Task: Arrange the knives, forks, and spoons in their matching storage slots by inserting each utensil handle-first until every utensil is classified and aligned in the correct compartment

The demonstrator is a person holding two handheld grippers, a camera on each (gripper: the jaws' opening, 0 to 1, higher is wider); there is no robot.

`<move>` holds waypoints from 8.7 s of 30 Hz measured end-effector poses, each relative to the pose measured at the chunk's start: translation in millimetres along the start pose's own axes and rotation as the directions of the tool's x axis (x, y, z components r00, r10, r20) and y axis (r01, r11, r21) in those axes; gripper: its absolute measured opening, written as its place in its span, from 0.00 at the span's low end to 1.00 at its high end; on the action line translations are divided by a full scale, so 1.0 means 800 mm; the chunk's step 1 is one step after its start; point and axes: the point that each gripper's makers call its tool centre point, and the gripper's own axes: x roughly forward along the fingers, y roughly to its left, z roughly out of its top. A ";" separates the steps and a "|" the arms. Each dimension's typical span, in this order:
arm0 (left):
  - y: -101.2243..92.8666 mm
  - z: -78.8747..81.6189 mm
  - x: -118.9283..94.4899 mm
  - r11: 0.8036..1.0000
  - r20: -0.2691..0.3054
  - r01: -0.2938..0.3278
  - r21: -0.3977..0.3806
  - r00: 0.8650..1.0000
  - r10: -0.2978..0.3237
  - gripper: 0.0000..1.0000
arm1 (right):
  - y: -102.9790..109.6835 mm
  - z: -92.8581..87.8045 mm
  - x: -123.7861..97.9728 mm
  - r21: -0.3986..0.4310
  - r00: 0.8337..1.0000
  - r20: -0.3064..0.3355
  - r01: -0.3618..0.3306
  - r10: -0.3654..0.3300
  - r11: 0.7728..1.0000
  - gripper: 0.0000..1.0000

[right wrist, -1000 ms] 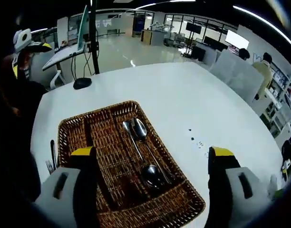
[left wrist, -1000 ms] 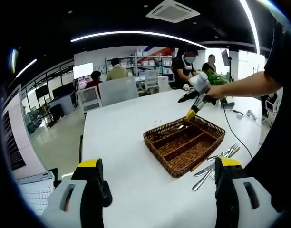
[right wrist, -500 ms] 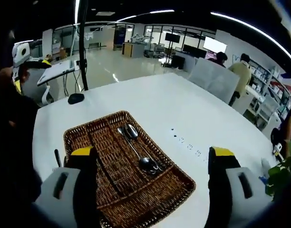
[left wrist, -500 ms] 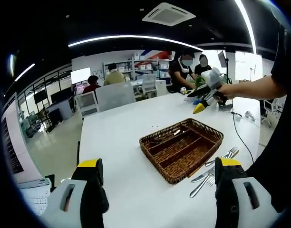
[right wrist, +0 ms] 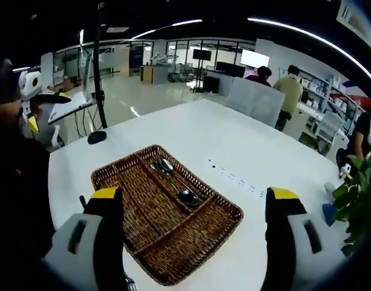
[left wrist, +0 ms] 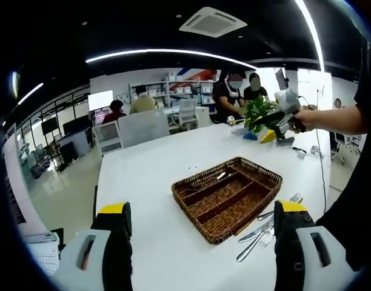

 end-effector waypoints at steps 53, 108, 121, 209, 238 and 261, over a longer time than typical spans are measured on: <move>-0.064 -0.005 -0.021 0.997 -0.025 0.032 0.063 0.999 -0.031 1.00 | 0.043 -0.066 -0.194 0.027 0.993 0.063 0.095 -0.097 0.995 1.00; -0.029 -0.034 -0.008 0.982 -0.121 0.161 0.095 0.981 -0.149 1.00 | 0.204 -0.083 -0.084 -0.269 0.943 -0.047 -0.331 0.331 0.904 0.79; -0.024 -0.048 -0.002 0.968 -0.066 0.246 0.053 0.968 -0.243 1.00 | 0.254 -0.139 -0.044 -0.330 0.916 -0.177 -0.400 0.360 0.855 0.67; -0.005 -0.014 -0.053 0.996 -0.059 -0.007 0.087 0.998 0.012 1.00 | 0.292 -0.234 0.022 -0.367 0.699 -0.536 -0.698 0.474 0.615 0.00; -0.006 -0.013 -0.039 0.995 -0.048 0.053 0.084 0.998 -0.049 1.00 | 0.257 -0.131 -0.035 -0.381 0.733 -0.563 -0.640 0.382 0.667 0.00; -0.017 -0.002 -0.027 0.993 -0.009 0.093 0.079 0.996 -0.093 1.00 | 0.223 -0.025 -0.066 -0.471 0.812 -0.527 -0.526 0.251 0.708 0.00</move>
